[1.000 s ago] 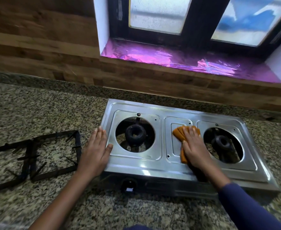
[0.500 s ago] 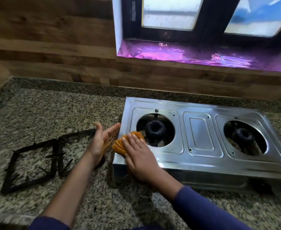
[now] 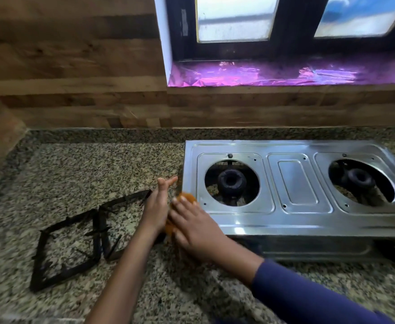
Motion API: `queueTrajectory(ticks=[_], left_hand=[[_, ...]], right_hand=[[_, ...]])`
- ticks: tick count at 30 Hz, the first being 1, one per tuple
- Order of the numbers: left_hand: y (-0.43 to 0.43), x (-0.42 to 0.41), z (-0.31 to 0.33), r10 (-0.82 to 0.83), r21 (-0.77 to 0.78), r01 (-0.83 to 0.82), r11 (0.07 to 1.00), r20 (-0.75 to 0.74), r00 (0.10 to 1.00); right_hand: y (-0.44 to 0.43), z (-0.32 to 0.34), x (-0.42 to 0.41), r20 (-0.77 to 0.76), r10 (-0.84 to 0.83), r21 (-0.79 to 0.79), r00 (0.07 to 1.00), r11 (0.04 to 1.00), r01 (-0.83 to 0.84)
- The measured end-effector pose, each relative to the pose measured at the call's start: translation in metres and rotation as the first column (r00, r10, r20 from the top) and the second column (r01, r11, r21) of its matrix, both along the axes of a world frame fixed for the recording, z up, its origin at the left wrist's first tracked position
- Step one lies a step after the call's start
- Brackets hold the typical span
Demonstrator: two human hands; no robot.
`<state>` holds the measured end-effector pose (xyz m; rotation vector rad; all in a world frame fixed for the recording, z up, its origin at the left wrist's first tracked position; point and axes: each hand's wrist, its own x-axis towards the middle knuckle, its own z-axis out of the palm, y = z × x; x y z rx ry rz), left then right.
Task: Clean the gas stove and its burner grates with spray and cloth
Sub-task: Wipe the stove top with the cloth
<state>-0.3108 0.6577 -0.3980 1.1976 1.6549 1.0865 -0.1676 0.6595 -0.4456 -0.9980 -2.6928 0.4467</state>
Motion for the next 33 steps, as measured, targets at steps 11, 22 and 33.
queueTrajectory(ticks=[11, 22, 33], left_hand=[[-0.003, 0.002, -0.004, 0.028, 0.104, -0.003, 0.995, -0.234, 0.972], [-0.011, 0.065, -0.033, -0.169, -0.105, 0.146, 0.984, -0.818, 0.550], [0.150, 0.037, -0.031, -0.287, -0.181, 0.256, 0.950, -0.829, 0.479]], right_hand=[[0.062, 0.024, -0.008, -0.038, -0.160, -0.324, 0.986, 0.936, 0.139], [0.002, 0.015, 0.101, -0.608, -0.497, -0.254, 0.619, 0.861, 0.440], [0.008, 0.016, 0.107, -0.625, -0.624, -0.511, 0.469, 0.781, 0.358]])
